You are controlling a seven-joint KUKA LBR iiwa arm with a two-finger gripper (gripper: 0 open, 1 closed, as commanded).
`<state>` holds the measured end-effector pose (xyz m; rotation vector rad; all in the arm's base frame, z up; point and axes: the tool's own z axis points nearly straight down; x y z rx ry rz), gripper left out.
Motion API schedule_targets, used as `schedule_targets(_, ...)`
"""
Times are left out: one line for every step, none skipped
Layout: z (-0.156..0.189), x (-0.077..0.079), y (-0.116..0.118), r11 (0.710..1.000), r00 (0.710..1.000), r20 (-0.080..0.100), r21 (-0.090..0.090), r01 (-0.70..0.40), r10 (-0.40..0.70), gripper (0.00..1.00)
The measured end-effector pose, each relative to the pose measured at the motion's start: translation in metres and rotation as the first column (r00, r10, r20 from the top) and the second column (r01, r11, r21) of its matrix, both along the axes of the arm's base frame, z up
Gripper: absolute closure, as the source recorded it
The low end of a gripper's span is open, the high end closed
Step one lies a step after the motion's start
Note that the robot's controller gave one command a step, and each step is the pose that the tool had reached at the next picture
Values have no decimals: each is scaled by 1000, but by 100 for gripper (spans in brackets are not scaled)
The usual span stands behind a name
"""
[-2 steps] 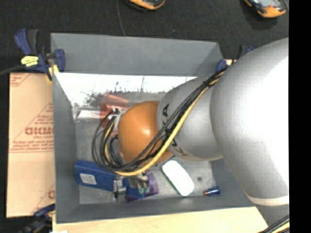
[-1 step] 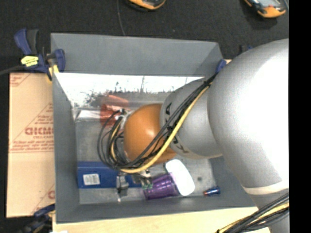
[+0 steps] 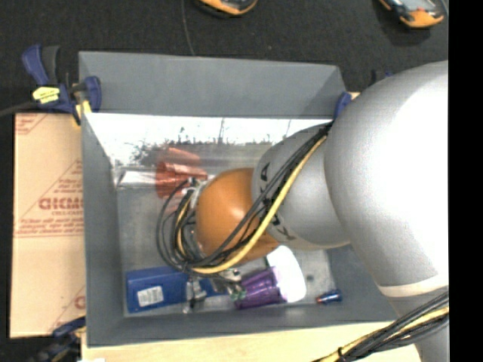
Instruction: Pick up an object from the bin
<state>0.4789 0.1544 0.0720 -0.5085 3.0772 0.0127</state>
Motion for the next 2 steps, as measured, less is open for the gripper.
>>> schedule_targets(0, 0, 0, 1000, 1000, -1, 0, 3, -3, 100)
schedule_targets(0, 0, 0, 1000, 1000, -1, 0, 4, -4, 100)
